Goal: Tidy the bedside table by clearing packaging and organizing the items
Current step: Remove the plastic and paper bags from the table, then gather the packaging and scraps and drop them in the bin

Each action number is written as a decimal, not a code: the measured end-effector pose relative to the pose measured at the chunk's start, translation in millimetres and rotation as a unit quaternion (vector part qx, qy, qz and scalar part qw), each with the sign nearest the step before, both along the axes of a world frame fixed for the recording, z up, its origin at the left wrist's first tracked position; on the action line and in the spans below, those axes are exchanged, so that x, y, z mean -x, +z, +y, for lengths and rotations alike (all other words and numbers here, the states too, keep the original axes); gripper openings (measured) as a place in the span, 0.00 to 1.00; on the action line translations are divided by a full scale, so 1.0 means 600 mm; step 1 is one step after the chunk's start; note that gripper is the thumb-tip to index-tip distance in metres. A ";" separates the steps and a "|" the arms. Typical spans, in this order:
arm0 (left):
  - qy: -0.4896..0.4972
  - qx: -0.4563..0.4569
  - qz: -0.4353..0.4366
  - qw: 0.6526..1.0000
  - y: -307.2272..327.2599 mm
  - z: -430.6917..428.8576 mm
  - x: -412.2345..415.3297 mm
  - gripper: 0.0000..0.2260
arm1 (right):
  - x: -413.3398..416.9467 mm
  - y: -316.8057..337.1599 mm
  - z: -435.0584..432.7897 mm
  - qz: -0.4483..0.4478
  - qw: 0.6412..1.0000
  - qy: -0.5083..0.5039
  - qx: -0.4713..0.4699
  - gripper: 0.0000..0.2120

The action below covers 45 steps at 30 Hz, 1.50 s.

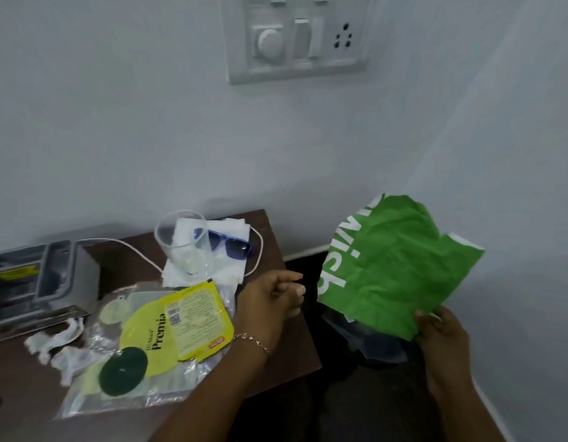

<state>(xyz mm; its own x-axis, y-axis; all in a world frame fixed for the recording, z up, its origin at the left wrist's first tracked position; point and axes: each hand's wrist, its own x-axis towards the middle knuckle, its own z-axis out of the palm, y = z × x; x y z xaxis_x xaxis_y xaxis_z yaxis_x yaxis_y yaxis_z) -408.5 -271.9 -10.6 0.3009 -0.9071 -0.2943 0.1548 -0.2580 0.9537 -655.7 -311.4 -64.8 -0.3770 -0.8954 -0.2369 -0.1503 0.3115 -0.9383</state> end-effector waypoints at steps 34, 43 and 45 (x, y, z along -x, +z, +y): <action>0.282 -0.133 -0.235 0.921 -0.051 0.290 -0.328 0.13 | -0.370 0.030 0.135 0.136 0.944 0.301 0.015 0.07; 0.232 -0.162 -0.212 0.936 -0.071 0.284 -0.334 0.14 | -0.409 0.025 0.144 0.141 0.949 0.282 -0.023 0.10; 0.237 -0.160 -0.208 0.936 -0.071 0.286 -0.335 0.15 | -0.405 0.023 0.147 0.131 0.951 0.278 -0.011 0.08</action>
